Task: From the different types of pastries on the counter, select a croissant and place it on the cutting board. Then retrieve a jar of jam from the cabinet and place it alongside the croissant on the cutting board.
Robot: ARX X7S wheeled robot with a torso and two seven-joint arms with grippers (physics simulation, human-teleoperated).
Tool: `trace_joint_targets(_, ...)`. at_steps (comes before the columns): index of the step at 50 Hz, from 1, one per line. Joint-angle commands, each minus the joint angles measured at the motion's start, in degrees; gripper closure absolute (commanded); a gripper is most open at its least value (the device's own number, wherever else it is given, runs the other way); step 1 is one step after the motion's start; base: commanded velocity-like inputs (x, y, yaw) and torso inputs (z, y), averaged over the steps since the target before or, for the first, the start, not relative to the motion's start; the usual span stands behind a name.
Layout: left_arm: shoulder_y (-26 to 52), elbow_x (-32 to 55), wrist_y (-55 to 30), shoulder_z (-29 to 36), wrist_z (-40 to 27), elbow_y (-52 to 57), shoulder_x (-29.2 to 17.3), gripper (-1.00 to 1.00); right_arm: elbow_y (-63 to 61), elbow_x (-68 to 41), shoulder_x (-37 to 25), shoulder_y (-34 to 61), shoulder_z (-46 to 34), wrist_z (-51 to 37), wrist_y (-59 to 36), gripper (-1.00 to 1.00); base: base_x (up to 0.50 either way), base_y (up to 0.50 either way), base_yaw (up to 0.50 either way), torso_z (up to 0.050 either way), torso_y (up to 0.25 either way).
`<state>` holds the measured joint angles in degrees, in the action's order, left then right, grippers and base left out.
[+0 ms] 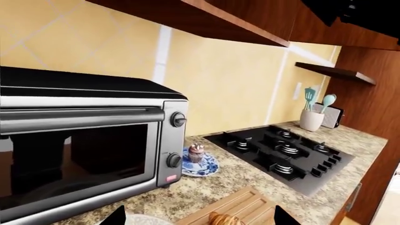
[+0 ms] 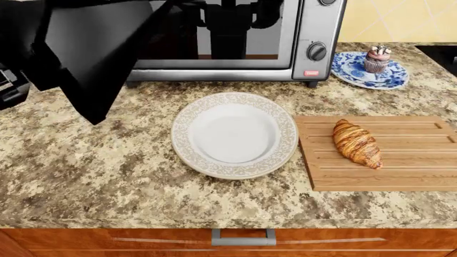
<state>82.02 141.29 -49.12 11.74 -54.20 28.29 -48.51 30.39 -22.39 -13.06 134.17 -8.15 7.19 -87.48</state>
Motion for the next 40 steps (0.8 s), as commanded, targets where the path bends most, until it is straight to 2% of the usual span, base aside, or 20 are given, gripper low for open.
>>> trace_joint_targets(1,4.11,2.27,1.49,1.64,-1.73,-0.47,0.74,-1.0,6.13,35.58,8.35,0.83,6.65,17.77,3.03,-1.0,0.0,0.0,0.0,0.0,0.0)
trace_joint_targets(10,4.0,0.16,0.56,1.48,0.11,-1.45,1.76,-1.0,10.07,33.29,9.79,0.83,6.89,11.31,6.81,-1.0,0.0,0.0,0.0,0.0,0.0)
trace_joint_targets(27,8.74,2.06,6.19,0.61,-0.48,-5.48,4.5,-1.0,10.07,33.29,9.79,0.83,6.89,11.31,6.81,-1.0,0.0,0.0,0.0,0.0,0.0)
trace_joint_targets(34,11.88,2.31,5.68,1.62,-0.74,-5.16,5.46,-1.0,10.07,33.29,9.79,0.83,6.89,11.31,6.81,-1.0,0.0,0.0,0.0,0.0,0.0)
trace_joint_targets(40,14.07,2.89,4.97,2.93,-1.16,-5.49,5.9,-1.0,10.07,33.29,9.79,0.83,6.89,11.31,6.81,-1.0,0.0,0.0,0.0,0.049,0.0)
